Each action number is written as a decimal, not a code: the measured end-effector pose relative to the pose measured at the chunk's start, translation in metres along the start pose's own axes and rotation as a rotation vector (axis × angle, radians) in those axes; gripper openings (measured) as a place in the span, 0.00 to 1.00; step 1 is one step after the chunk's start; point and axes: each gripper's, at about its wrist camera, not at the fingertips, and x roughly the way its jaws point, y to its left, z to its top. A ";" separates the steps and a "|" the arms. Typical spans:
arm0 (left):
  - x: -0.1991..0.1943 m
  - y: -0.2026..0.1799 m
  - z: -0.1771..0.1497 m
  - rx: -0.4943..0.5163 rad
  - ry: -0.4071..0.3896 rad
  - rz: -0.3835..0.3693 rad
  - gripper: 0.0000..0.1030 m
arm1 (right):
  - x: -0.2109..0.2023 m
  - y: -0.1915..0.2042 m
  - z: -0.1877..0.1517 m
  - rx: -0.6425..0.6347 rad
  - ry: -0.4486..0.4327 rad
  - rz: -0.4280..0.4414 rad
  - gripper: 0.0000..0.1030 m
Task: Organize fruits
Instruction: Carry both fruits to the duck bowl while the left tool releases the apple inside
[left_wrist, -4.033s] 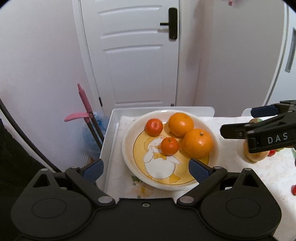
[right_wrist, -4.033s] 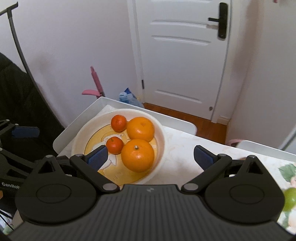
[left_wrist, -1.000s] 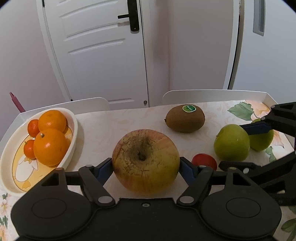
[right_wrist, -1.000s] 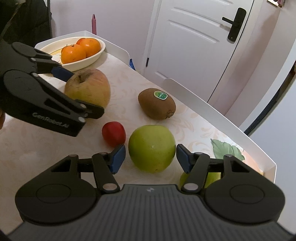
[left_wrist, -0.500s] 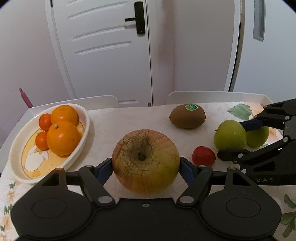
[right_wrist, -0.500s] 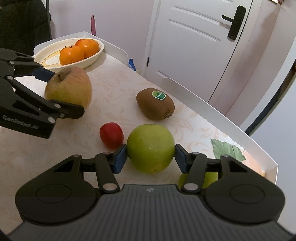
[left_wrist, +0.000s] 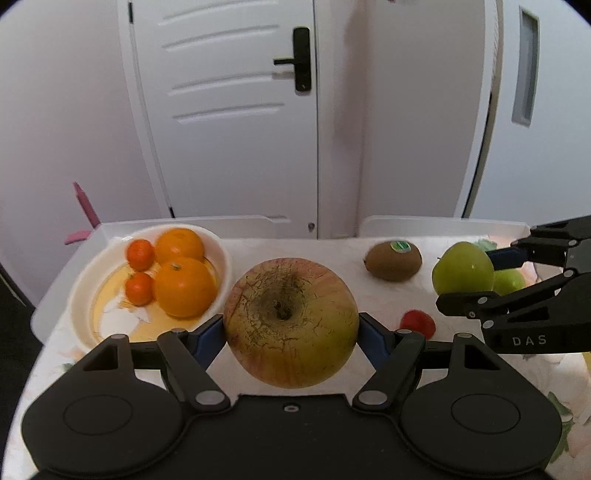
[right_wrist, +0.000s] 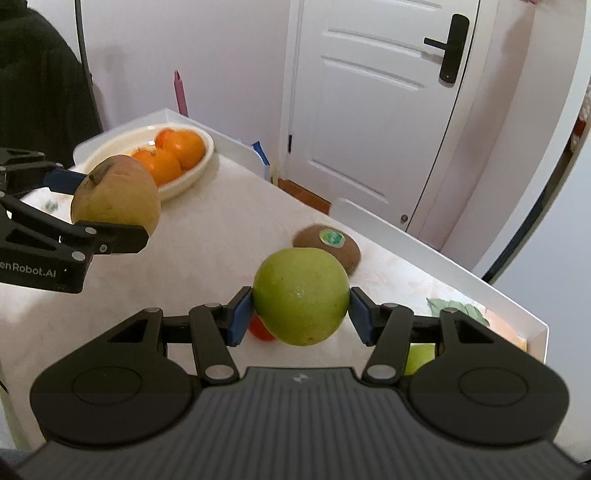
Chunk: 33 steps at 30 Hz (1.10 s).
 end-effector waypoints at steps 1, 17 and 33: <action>-0.005 0.004 0.002 -0.005 -0.007 0.003 0.77 | -0.002 0.003 0.004 0.003 -0.004 0.001 0.68; -0.043 0.091 0.024 -0.045 -0.047 0.037 0.77 | -0.012 0.075 0.066 0.080 -0.057 0.053 0.68; -0.009 0.178 0.043 -0.012 -0.023 -0.009 0.77 | 0.034 0.154 0.107 0.108 -0.030 0.049 0.68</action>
